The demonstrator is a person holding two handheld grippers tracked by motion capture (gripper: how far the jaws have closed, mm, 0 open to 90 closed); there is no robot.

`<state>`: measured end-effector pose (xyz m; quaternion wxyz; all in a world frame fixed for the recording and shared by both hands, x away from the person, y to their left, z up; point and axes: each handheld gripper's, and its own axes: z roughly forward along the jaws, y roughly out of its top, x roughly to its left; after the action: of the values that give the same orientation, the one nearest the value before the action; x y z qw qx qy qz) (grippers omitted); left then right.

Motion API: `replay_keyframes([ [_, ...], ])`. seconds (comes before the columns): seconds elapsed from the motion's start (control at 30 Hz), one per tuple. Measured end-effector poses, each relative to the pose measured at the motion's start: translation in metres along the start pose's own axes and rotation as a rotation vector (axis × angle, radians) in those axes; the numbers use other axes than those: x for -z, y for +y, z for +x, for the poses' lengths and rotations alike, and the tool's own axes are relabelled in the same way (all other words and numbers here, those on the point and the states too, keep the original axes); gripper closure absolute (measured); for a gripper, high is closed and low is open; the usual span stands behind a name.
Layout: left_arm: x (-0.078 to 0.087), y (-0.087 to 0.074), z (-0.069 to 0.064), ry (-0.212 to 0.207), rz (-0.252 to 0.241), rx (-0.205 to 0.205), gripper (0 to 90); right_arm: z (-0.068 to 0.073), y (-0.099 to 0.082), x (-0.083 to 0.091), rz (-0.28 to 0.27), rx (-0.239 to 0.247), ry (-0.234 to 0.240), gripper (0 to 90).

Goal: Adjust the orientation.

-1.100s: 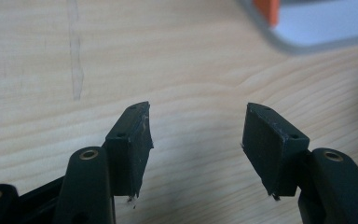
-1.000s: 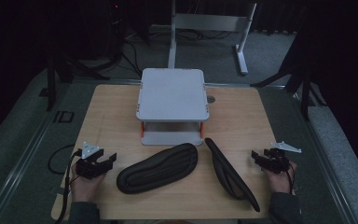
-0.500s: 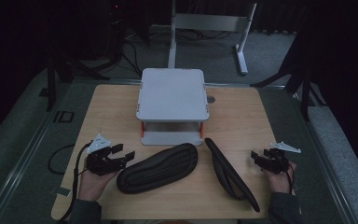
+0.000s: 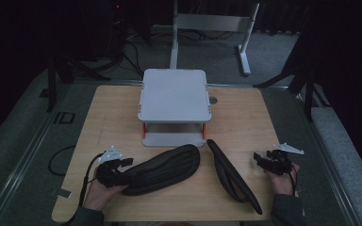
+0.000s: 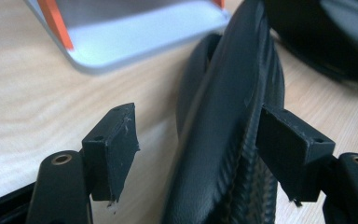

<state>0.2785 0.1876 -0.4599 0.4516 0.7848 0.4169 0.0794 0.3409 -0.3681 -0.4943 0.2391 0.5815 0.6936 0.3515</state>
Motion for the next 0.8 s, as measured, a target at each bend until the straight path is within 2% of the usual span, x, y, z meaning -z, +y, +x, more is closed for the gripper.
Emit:
replay_keyframes([
  [0.07,-0.004,-0.005,0.000,-0.024,0.019,0.011,29.5,0.000,0.000,0.000,0.002,0.001,0.000,37.2],
  [0.27,-0.003,-0.010,-0.004,-0.048,0.036,0.001,37.1,0.000,0.000,-0.001,0.004,0.003,-0.004,37.1],
  [0.4,0.002,-0.013,-0.004,-0.071,0.004,0.006,47.1,0.000,0.000,-0.001,0.005,0.004,-0.005,37.1],
  [0.5,0.007,-0.014,-0.009,-0.070,-0.019,-0.025,49.5,0.000,-0.001,-0.001,0.005,0.005,-0.006,37.1],
  [0.57,0.011,-0.013,-0.010,-0.081,-0.050,-0.025,56.6,0.000,-0.001,-0.001,0.005,0.005,-0.006,37.1],
  [0.6,0.014,-0.012,-0.011,-0.059,-0.053,-0.045,57.4,0.000,-0.001,-0.001,0.005,0.005,-0.006,37.0],
  [0.63,0.014,-0.012,-0.011,-0.059,-0.053,-0.045,57.5,0.000,-0.001,-0.001,0.005,0.005,-0.006,37.0],
  [0.7,0.020,-0.012,-0.013,-0.026,-0.065,-0.062,57.9,-0.001,-0.001,-0.001,0.003,0.002,-0.005,37.1],
  [0.73,0.025,-0.013,-0.013,0.006,-0.076,-0.068,58.4,-0.001,-0.001,-0.001,0.003,0.001,-0.006,37.1],
  [0.77,0.025,-0.013,-0.013,0.006,-0.076,-0.068,58.7,-0.001,-0.001,-0.001,0.003,0.001,-0.006,37.1],
  [0.8,0.031,-0.014,-0.014,0.052,-0.095,-0.068,59.0,-0.001,-0.001,-0.001,0.004,0.001,-0.005,37.1],
])
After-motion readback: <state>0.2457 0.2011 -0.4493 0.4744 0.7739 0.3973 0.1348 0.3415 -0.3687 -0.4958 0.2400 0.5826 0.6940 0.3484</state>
